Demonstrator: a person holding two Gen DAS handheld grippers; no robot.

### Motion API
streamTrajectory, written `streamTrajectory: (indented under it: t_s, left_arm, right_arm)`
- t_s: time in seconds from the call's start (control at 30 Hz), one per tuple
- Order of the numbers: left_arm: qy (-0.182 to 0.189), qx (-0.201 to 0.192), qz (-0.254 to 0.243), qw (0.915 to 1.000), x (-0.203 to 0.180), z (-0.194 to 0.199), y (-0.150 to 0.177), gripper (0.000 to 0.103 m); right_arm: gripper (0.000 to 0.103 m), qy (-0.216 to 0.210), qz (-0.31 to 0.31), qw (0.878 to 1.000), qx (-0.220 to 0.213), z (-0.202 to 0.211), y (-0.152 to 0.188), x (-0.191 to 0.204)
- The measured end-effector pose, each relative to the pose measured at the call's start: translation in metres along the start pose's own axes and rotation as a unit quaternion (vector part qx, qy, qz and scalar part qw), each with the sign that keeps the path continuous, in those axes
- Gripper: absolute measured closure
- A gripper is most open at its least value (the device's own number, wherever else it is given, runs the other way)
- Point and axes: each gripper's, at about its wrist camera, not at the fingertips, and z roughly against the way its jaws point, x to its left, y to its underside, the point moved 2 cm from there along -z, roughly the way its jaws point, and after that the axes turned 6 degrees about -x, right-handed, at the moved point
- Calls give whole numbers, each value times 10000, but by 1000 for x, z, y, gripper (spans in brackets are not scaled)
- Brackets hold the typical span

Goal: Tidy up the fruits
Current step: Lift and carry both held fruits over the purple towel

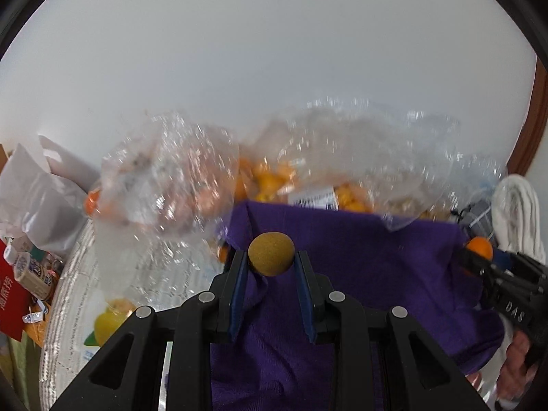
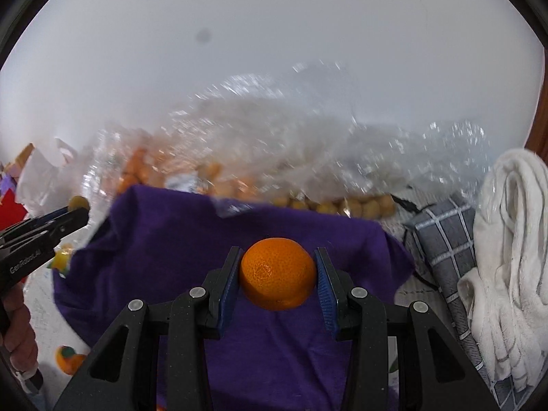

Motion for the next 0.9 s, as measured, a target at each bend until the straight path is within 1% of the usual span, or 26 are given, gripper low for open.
streamTrajectory:
  t_s: [0.1,0.27,0.43,0.5,0.73,0.9]
  left_arm:
    - [99,153,44,9998,0,-9,6,77]
    - [-72,218,-146,9996,-1,-12,11,77]
    - [6,388,-10,9992,3,-21,11,77]
    - [-32,448,-19,9990,3,-24,13,77]
    - [-11,605,-123,9981,-3,-32,20,77]
    - [-41,743,-288,9968,-12,-36,25,76]
  right_arm:
    - [61,38,-83,9998,179,-12,3,-9]
    - [61,61,-62,9992,386,-22,9,-17]
    - [61,-79,-61,9984,553,-34,17,-17]
    - [61,-108,-25,9980,624,-37,20,-16]
    - [61,-56,88,9967,802,-47,27,-12]
    - [61,-33,137,9965,824,-47,29,-11]
